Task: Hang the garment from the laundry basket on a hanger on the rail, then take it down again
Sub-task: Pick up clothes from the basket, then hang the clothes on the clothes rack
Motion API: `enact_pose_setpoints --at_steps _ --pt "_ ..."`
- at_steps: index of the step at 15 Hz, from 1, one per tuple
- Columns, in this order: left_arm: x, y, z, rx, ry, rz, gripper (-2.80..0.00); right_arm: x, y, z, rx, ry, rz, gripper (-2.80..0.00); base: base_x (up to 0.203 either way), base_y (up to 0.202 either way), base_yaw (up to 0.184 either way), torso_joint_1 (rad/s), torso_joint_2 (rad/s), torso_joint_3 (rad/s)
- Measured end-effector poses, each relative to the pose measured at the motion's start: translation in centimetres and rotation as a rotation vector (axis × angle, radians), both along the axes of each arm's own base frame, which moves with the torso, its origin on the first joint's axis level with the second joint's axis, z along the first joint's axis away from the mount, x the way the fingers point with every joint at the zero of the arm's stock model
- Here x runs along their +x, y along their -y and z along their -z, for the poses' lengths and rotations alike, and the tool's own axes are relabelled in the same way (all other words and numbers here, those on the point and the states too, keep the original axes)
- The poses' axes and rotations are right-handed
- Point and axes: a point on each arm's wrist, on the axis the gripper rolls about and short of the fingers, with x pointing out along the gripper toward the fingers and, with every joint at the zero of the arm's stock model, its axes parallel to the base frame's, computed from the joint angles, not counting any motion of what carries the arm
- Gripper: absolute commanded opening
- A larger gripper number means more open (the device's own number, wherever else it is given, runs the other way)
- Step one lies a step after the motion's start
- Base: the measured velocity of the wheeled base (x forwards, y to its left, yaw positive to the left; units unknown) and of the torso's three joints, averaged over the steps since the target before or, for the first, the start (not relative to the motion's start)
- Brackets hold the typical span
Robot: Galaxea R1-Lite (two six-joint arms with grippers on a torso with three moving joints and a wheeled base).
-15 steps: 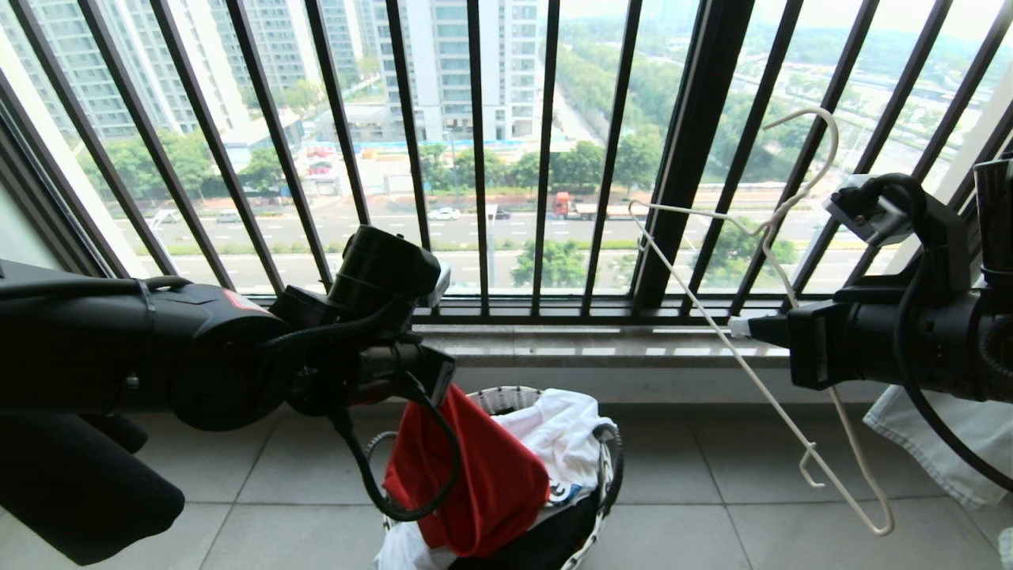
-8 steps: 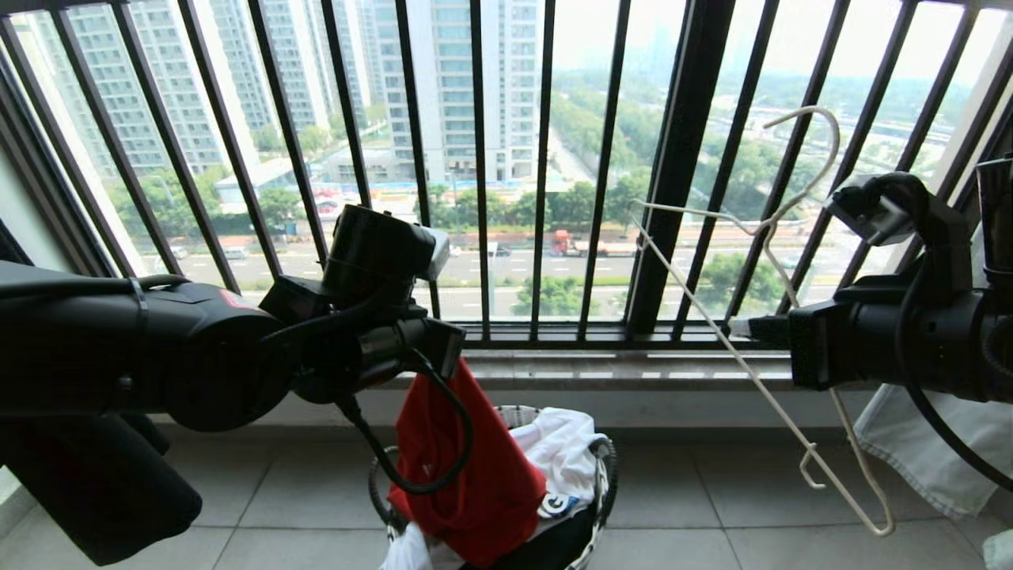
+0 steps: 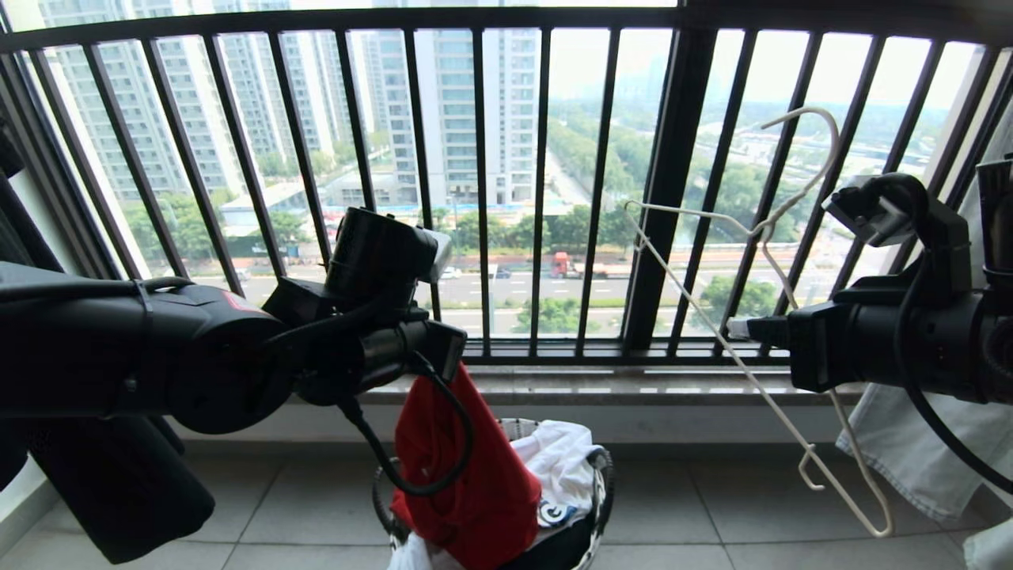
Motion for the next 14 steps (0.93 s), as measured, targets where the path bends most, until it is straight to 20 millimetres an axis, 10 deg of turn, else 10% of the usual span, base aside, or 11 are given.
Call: enact_pose_setpoints --at_steps 6,14 --pt "-0.4 -0.6 -0.2 -0.028 -0.015 0.043 -2.8 -0.1 -0.5 0.8 -0.016 -0.029 -0.028 -2.8 0.0 0.0 0.0 0.003 0.03 0.042" --pt "-0.7 -0.9 -5.2 -0.271 0.076 -0.02 -2.8 -2.3 -4.4 2.8 -0.053 -0.15 -0.228 -2.8 0.0 0.0 0.0 0.0 0.0 0.0"
